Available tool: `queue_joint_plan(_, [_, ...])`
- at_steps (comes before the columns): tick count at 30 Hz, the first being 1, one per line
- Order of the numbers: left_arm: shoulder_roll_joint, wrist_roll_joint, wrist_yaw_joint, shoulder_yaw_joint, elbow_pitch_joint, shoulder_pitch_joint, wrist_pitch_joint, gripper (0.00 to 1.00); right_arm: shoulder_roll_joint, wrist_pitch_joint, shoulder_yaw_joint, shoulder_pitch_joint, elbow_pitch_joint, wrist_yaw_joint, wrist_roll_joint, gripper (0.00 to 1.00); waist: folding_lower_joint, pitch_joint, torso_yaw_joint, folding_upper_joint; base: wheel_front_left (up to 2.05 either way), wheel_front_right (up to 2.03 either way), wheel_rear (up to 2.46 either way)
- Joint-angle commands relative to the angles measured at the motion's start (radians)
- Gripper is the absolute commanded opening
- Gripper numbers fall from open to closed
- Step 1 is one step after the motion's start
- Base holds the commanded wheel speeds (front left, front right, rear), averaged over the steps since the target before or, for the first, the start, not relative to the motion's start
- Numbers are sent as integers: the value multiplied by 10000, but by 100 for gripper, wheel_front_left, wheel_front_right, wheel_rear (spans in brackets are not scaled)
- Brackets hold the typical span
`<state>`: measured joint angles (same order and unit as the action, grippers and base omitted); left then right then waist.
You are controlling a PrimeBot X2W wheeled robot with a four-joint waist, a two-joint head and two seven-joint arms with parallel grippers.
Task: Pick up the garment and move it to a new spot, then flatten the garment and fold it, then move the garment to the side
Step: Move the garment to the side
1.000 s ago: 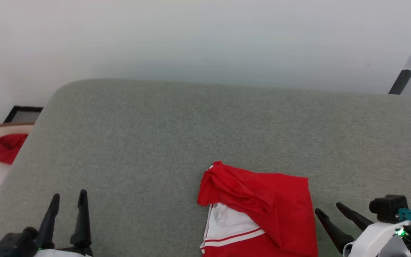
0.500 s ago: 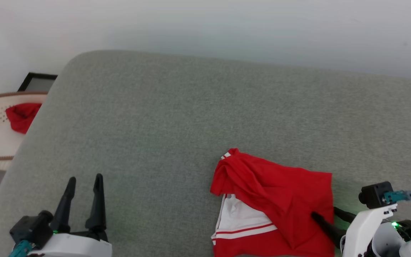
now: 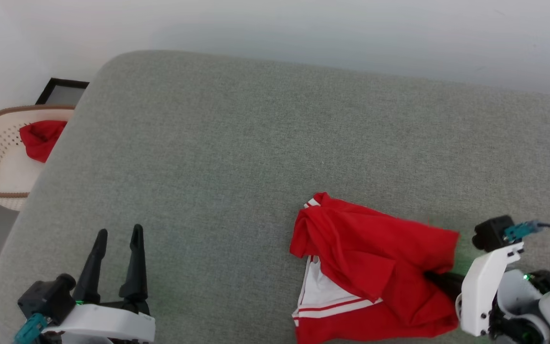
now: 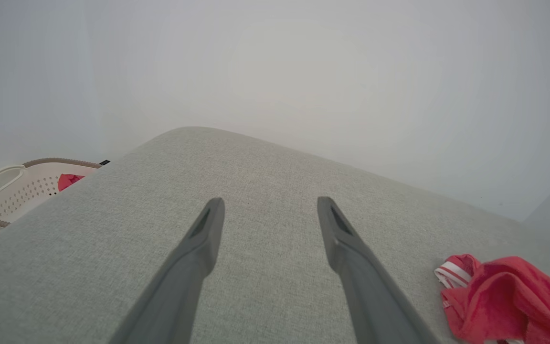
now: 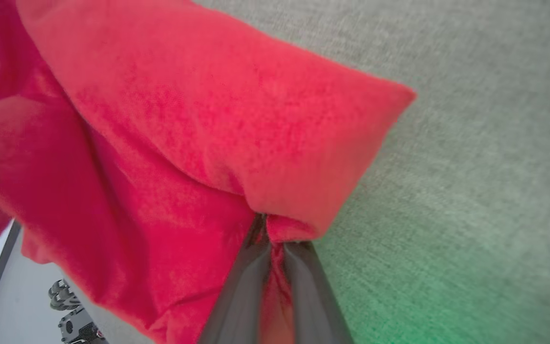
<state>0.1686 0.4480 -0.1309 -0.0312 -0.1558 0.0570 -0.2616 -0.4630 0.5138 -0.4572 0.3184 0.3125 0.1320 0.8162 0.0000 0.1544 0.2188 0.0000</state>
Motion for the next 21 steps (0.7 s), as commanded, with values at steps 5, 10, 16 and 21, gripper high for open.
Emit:
queue_joint_plan(5, [-30,49,3,-90,-8,-84,-32,100,-457,208,201,309,-331,-20,5,0,0,-49,-107,0,0,0,0])
queue_joint_plan(10, [-12,-37,3,-124,72,-109,-32,100,-768,430,341,472,-848,-20,-74,0,0,-129,-335,0,0,0,0])
queue_joint_plan(16, [65,-95,3,-60,182,-39,-32,100,-1093,596,506,791,-1254,-20,-277,0,0,-140,-788,0,0,0,0])
queue_joint_plan(21, [125,-165,3,-19,324,176,-32,100,-1521,594,622,1207,-1426,-20,-439,0,0,30,-1220,0,0,0,0])
